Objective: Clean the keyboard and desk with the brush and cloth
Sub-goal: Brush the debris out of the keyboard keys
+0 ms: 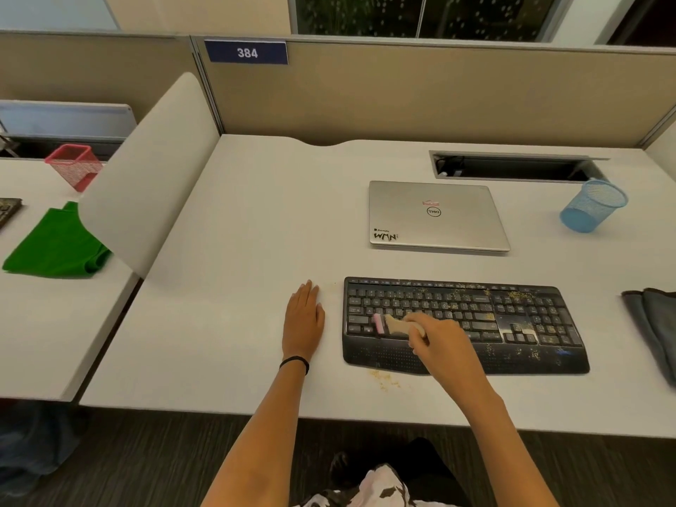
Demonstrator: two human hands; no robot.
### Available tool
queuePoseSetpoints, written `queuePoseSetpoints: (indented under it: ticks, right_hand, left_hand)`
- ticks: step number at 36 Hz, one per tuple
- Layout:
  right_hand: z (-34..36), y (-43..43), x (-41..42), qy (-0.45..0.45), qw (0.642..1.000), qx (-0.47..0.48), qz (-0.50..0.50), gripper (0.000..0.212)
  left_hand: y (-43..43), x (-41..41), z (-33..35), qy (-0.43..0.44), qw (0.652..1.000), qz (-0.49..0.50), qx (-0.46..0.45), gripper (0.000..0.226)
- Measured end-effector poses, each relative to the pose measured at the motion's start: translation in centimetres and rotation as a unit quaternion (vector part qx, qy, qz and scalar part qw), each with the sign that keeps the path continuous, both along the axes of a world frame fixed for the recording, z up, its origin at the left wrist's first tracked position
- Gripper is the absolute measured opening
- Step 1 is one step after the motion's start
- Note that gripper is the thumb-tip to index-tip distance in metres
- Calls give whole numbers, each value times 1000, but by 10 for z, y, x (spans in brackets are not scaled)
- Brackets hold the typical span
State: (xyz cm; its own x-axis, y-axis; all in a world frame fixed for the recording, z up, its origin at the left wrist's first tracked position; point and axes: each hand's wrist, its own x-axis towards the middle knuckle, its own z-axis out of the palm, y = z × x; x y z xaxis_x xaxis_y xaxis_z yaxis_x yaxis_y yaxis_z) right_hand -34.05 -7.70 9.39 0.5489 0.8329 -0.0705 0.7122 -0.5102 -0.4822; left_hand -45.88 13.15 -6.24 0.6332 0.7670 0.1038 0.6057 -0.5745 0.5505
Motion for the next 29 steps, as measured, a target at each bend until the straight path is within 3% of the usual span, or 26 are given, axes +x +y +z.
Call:
queuePoseSetpoints:
  ticks: [7, 13, 29]
  right_hand:
    - [4, -8, 0, 15, 996, -63, 56, 27]
    - [3, -9, 7, -25, 999, -15, -11, 28]
    - [-7, -1, 5, -47, 998, -13, -51, 30]
  left_hand:
    - [0, 0, 1, -1, 1000, 0, 0, 44]
    - [0, 0, 0, 0, 1000, 0, -4, 44]
    - [-1, -1, 1, 0, 1000, 0, 2, 44]
